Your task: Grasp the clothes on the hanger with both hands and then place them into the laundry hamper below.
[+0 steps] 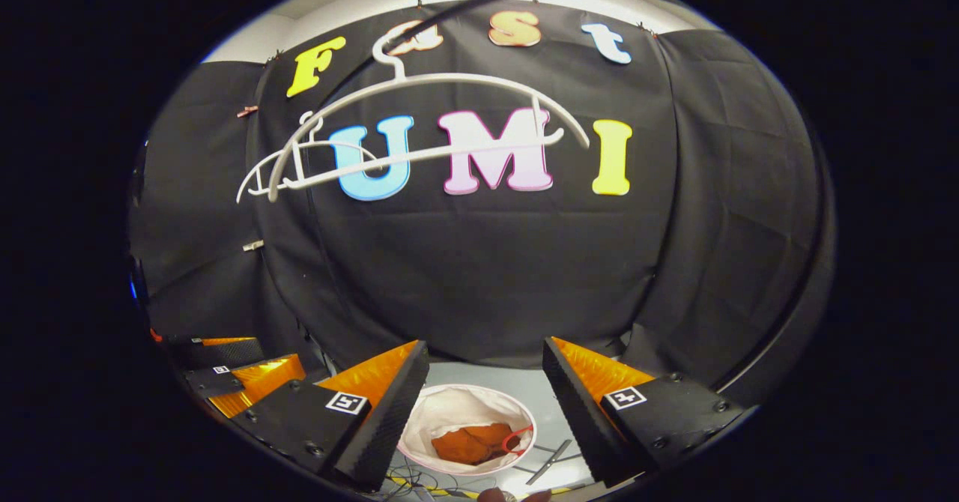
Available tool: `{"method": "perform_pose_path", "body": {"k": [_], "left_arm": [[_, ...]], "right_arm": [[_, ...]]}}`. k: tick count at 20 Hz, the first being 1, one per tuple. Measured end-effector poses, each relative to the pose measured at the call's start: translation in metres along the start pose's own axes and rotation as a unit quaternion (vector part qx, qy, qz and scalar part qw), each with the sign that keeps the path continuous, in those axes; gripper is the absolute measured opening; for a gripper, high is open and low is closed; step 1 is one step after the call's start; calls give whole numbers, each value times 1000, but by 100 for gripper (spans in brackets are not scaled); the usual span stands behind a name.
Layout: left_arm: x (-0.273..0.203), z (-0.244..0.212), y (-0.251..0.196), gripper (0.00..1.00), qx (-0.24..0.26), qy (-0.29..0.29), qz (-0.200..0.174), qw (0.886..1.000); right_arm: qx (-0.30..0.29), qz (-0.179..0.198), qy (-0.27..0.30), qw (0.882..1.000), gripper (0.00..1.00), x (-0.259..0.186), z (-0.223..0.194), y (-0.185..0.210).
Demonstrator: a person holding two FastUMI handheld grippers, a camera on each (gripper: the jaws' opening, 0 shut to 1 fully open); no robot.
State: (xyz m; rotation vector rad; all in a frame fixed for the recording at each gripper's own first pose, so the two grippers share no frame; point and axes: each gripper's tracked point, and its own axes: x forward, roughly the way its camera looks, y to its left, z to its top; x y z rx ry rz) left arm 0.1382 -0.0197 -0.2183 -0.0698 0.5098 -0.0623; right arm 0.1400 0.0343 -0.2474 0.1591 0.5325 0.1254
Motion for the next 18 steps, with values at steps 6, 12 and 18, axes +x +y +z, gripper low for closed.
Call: {"method": "perform_pose_path", "body": {"k": [6,12,18], "left_arm": [[-62,62,4,96,9,-86,2,996],[-103,105,2,93,28,-145,7,989],[-124,144,-13,95,41,-187,-15,981]], "right_arm": [[-5,-5,-91,996,98,-70,75,19],[-3,4,-143,990,100,-119,120,44],[-12,5,-186,982,100,-147,157,57]]}}
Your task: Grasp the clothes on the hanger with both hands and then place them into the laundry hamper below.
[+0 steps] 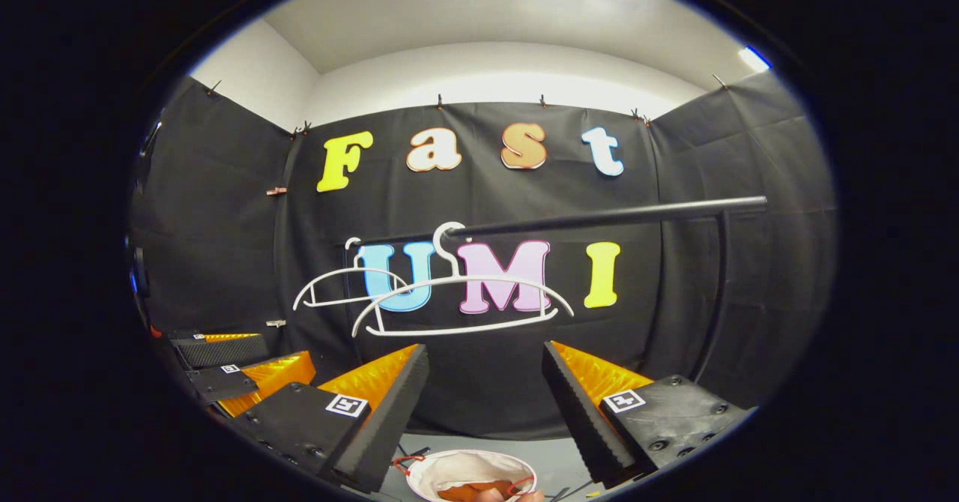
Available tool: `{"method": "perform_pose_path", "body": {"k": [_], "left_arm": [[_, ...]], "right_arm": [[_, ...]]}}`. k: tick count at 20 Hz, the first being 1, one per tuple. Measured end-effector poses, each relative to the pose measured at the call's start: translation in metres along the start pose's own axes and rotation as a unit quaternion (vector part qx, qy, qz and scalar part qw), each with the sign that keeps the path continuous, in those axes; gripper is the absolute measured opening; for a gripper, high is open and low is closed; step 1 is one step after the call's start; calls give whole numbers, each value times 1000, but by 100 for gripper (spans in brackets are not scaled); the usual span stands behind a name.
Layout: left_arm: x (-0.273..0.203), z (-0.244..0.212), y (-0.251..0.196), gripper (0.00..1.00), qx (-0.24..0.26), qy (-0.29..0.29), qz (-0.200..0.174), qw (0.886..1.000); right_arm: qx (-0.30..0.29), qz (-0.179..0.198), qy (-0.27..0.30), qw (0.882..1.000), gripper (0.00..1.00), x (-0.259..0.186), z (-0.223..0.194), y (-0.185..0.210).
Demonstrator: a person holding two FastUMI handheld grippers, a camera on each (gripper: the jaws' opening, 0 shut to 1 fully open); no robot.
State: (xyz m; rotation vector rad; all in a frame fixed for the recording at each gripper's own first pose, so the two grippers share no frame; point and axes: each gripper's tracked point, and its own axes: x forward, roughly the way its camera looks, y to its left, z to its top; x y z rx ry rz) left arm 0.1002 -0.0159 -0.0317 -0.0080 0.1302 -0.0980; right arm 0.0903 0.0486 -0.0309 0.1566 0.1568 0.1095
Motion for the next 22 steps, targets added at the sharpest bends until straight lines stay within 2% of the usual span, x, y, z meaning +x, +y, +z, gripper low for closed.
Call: {"method": "perform_pose_path", "body": {"k": [1,6,7,8,9,12,15,16,19,22], "left_arm": [[0,6,-3,93,0,-8,-4,1000],[-7,18,-3,93,-5,-28,-5,1000],[-7,19,-2,92,-3,-30,-2,1000],[-8,19,-1,92,-3,-32,0,999],[-10,19,0,95,-2,-31,0,1000],[-12,21,2,93,-6,-33,5,999],[-14,25,0,95,-11,-36,6,999],[-15,27,-1,95,-9,-39,7,999],[-15,26,1,93,5,-47,19,999],[-17,15,3,95,5,-32,35,999]], "right_arm": [[-1,0,-5,1000,98,-2,4,2],[2,-1,-13,1000,98,-8,10,5],[1,1,-13,1000,93,-8,11,6],[0,1,-13,1000,98,-8,11,6],[1,2,-12,1000,98,-7,12,6],[12,6,-17,1000,98,-8,17,9],[7,7,-18,1000,100,-10,20,5],[5,7,-24,1000,98,-10,23,5],[-25,10,-34,999,100,-12,28,1],[-38,18,-44,998,98,-14,35,2]]}}
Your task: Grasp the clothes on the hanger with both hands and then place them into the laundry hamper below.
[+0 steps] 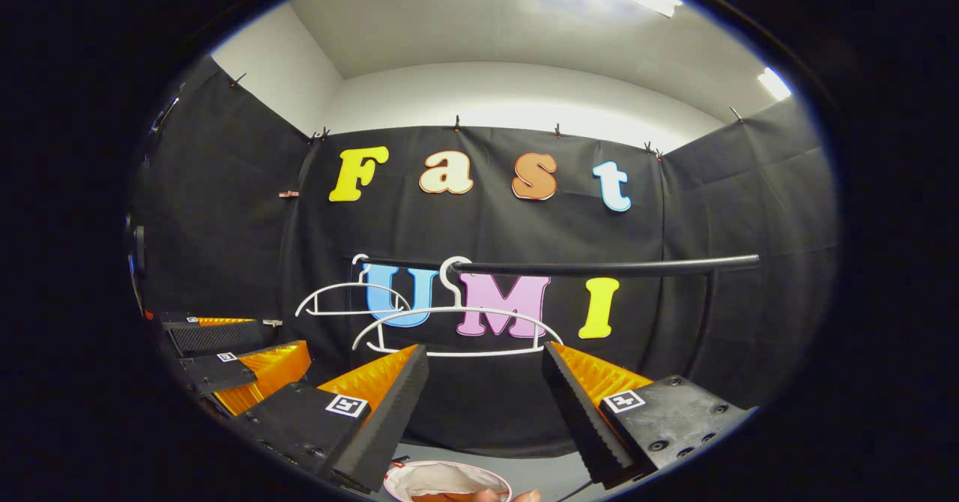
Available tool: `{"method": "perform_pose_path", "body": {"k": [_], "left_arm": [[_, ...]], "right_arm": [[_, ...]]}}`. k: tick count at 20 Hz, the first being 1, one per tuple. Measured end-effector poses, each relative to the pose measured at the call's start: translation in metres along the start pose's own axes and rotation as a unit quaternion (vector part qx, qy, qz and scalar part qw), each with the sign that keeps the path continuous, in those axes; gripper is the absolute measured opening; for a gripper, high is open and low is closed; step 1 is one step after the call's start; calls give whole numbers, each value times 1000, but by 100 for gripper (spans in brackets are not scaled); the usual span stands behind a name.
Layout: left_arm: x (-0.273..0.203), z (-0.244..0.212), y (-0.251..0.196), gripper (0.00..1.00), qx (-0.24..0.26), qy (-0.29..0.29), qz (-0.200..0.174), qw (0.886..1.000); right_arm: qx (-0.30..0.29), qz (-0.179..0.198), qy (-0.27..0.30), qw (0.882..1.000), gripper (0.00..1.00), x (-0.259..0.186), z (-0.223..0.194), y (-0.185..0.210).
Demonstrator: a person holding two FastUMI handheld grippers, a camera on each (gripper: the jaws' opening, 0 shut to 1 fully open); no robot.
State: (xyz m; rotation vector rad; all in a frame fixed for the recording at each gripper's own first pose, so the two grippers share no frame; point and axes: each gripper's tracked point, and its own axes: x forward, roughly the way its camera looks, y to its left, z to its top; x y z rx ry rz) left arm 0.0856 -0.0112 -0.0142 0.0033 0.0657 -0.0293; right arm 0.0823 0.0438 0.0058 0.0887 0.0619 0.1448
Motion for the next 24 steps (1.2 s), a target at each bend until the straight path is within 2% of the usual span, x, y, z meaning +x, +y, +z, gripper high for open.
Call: {"method": "perform_pose_path", "body": {"k": [4,6,7,8,9,12,13,14,24], "left_arm": [[-8,5,5,95,-2,-4,12,1000],[-10,7,8,95,-7,-1,18,1000],[-11,9,10,92,-12,-1,21,1000],[-12,12,11,95,-18,-2,21,1000],[-13,14,13,93,-22,-4,22,1000],[-16,17,18,95,-23,-11,27,999],[-16,15,20,92,-20,-9,29,999],[-17,14,21,95,-18,-9,31,999],[-22,15,20,95,-14,-8,24,1000]], "right_arm": [[11,23,-4,1000,100,0,-4,12],[22,40,5,999,98,1,-9,21],[21,42,6,999,98,4,-10,21],[20,41,6,999,98,8,-10,21],[18,40,8,999,98,10,-11,22],[26,42,12,999,98,16,-13,27],[28,43,14,999,98,16,-14,28],[30,43,15,999,98,15,-15,28],[21,47,13,999,98,14,-13,36]]}}
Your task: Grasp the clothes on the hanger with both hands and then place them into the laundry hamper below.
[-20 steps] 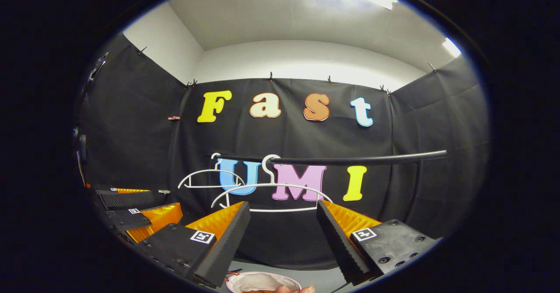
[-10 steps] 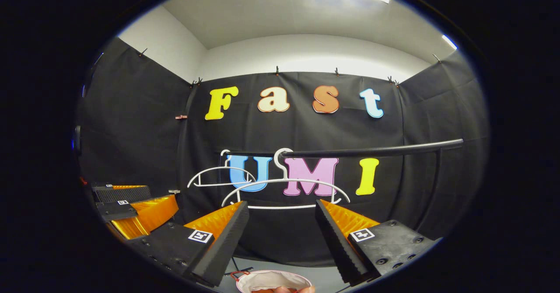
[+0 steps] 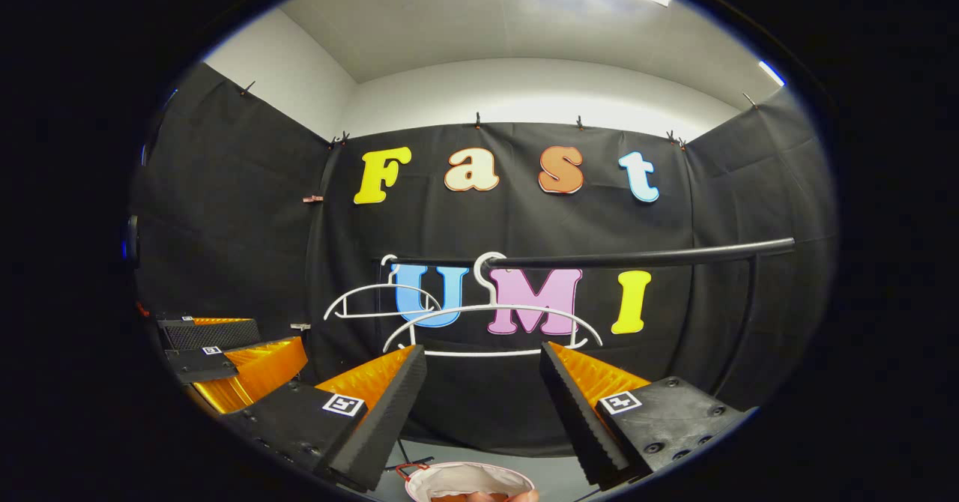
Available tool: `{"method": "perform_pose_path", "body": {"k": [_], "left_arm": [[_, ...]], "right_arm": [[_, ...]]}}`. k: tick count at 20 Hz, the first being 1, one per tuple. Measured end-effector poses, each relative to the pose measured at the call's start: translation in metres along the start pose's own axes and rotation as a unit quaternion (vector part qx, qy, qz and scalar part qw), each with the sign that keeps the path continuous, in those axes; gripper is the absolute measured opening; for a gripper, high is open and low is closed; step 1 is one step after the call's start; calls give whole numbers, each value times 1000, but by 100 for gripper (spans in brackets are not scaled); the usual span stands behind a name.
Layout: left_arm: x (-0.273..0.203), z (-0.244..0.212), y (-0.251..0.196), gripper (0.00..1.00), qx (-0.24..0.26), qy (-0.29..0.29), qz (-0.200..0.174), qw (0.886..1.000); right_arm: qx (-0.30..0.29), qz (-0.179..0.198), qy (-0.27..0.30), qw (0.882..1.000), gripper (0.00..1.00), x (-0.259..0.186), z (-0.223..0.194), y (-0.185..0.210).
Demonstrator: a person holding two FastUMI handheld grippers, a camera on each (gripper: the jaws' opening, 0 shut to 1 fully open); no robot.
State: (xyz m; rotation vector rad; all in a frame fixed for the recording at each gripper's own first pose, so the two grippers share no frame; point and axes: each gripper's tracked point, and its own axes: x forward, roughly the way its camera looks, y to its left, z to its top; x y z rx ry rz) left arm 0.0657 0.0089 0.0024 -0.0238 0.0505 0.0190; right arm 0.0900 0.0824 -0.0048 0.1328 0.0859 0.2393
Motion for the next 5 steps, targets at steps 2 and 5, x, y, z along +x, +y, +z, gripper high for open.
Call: {"method": "perform_pose_path", "body": {"k": [2,5], "left_arm": [[0,1,-2,95,0,1,-3,1000],[0,0,-5,95,4,2,-5,1000]], "right_arm": [[2,1,-1,1000,98,-1,1,1],[4,2,-6,1000,98,-2,5,2]]}}
